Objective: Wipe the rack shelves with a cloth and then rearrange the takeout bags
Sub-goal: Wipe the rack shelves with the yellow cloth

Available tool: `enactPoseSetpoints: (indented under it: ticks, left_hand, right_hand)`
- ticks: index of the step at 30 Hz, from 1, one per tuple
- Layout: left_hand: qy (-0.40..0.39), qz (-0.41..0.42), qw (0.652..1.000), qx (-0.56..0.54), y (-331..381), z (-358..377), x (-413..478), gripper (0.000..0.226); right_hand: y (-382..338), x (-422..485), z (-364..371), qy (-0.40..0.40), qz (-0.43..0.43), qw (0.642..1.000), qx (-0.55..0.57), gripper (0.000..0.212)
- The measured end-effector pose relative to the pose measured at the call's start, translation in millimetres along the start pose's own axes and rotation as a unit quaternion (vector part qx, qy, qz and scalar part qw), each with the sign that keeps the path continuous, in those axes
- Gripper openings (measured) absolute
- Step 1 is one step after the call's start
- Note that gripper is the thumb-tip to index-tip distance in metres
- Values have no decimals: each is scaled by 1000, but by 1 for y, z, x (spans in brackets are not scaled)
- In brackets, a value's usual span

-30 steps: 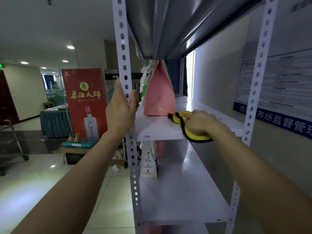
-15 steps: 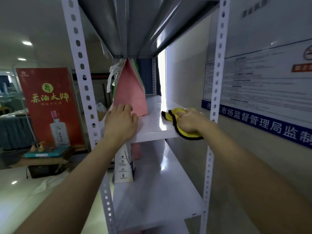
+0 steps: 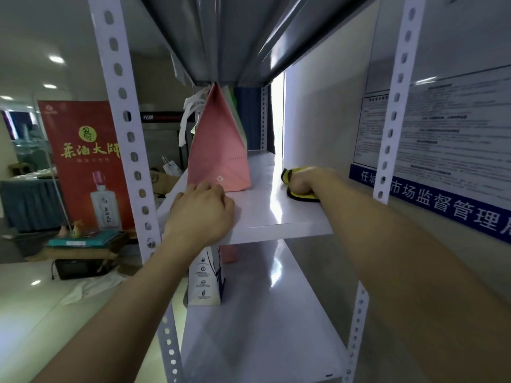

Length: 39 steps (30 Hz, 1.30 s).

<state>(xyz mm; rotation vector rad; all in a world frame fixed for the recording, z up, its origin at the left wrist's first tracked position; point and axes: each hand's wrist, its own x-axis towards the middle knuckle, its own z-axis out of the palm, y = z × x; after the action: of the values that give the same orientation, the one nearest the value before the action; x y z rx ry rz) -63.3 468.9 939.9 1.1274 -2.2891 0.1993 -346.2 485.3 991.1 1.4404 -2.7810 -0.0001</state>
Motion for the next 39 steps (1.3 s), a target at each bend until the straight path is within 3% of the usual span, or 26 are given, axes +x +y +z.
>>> enactPoseSetpoints:
  ticks: [3,5,8,10,15,19,23,26,29,31,33,37,39]
  left_hand:
    - [-8,7,1000,6,-1,3,2,39]
    - [-4,11,1000,10,0,2,1,40]
    - [-7,10,1000,12,0,-1,0,39]
    - [-12,10,1000,9,-2,-2,-1,38]
    - [-15,8,1000,6,-1,-3,1,36]
    - [-23,7,1000,0,1,-5,0,39]
    - [-25,11,1000,-2,0,-5,-1,39]
    - [-24,13,1000,1,-1,-6,-1,36]
    - [-21,15,1000,3,1,-8,-2,36]
    - [-24,12,1000,5,0,-7,-2,36]
    - [-23,13,1000,4,-1,-6,-1,36]
    - [-12,19,1000,-1,-5,-1,1,35]
    - [-3,20,1000,-1,-5,1,2,33]
  right_hand:
    - [-9,8,3,-35,-143,987,56,58]
    - [3,19,-2,-59,-119,989,70,61]
    - [2,26,-2,-42,-14,998,49,69]
    - [-7,17,0,-35,0,999,42,69]
    - [9,-44,2,-35,-31,997,55,64]
    - [-1,-116,21,58,-77,994,55,65]
    - [-21,-135,34,77,-159,982,66,57]
    - [-3,-110,20,24,-80,994,71,63]
    - [7,-83,0,1,31,999,8,63]
    - [0,-76,-6,-3,52,999,-1,58]
    - [-8,-80,-2,6,41,999,-1,58]
    - [-1,-110,28,33,-60,997,41,66]
    - [1,-101,22,10,-70,995,72,64]
